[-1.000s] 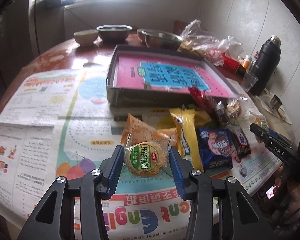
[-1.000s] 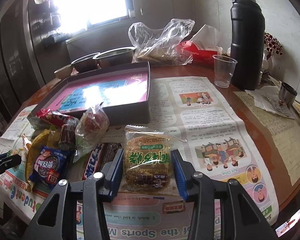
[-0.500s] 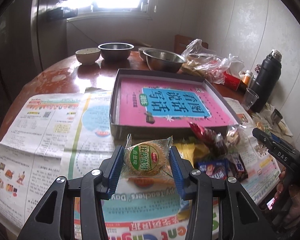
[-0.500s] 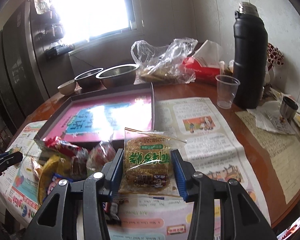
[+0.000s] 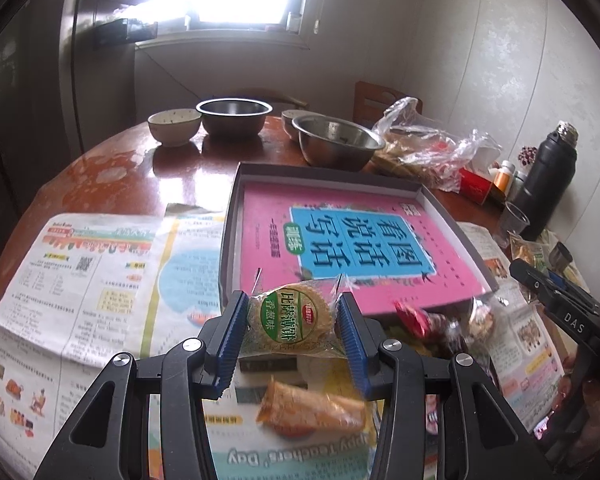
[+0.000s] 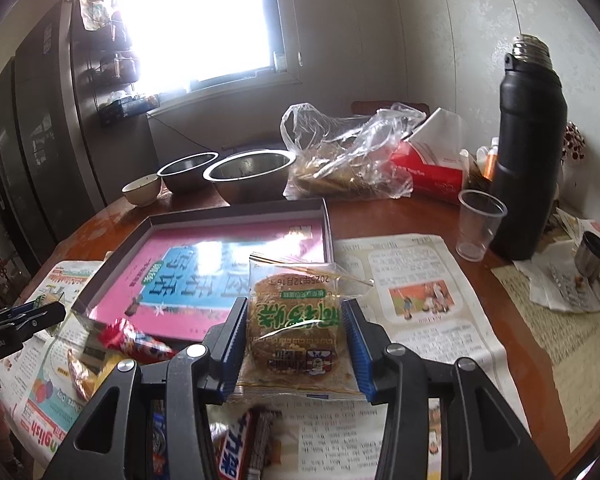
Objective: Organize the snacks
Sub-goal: 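Carry the biscuit with left tool while right tool carries the cracker packet into the grey tray, then open left tool to release the biscuit while right tool releases the cracker packet, then move both tools back from the tray to the snack pile, then grasp the long yellow wafer packet with left tool while right tool grasps the clear candy bag, then lift the yellow packet with left tool while right tool lifts the candy bag toward the tray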
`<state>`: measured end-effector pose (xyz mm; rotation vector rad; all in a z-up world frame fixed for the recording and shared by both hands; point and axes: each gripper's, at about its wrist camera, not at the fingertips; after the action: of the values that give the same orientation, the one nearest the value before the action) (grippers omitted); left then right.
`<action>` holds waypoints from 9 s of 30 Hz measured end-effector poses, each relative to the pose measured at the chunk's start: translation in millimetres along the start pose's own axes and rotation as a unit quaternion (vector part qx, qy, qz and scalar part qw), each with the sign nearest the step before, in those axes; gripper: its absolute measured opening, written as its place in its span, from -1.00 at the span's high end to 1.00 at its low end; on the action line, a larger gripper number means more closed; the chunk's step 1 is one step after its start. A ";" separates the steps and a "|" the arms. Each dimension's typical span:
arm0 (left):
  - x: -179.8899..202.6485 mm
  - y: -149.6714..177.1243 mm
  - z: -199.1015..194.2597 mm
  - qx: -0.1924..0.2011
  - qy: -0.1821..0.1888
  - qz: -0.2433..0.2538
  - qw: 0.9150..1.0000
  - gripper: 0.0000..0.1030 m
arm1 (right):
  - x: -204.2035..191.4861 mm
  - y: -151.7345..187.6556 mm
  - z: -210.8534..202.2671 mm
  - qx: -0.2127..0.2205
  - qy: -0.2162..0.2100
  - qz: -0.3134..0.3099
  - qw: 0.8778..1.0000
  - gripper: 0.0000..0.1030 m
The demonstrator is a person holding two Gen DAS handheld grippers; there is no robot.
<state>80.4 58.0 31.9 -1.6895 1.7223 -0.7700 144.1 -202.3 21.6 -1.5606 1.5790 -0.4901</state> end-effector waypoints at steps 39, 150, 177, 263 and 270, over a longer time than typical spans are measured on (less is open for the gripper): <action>-6.4 -29.2 88.9 -0.048 0.025 0.008 0.998 0.08 | -26.3 -18.0 92.8 -0.074 0.013 0.005 0.997 0.10; 6.9 15.3 -21.5 -0.027 0.022 0.027 0.999 -0.47 | -14.5 21.7 -31.6 -0.048 -0.013 0.011 0.999 -0.28; 44.9 57.8 -10.4 -0.086 0.106 0.045 0.990 -0.47 | -14.2 45.7 -38.7 -0.069 -0.020 0.008 0.997 -0.28; 42.6 39.5 0.6 -0.050 0.107 0.021 0.993 0.72 | -7.8 29.4 -9.2 -0.036 -0.046 0.037 0.998 0.26; 35.7 27.4 -2.3 -0.034 0.096 0.014 0.995 0.72 | -13.8 26.7 -13.5 -0.029 -0.049 0.031 0.998 0.26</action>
<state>60.5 22.9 11.9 -1.6793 1.9186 -0.8957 115.4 -189.0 12.6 -1.5504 1.5734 -0.3313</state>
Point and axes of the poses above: each gripper's, at about its wrist camera, not at the fingertips, and z roughly the way its jaws point, x to its right, y to its underside, and after that the axes turned 14 degrees about z, right-handed
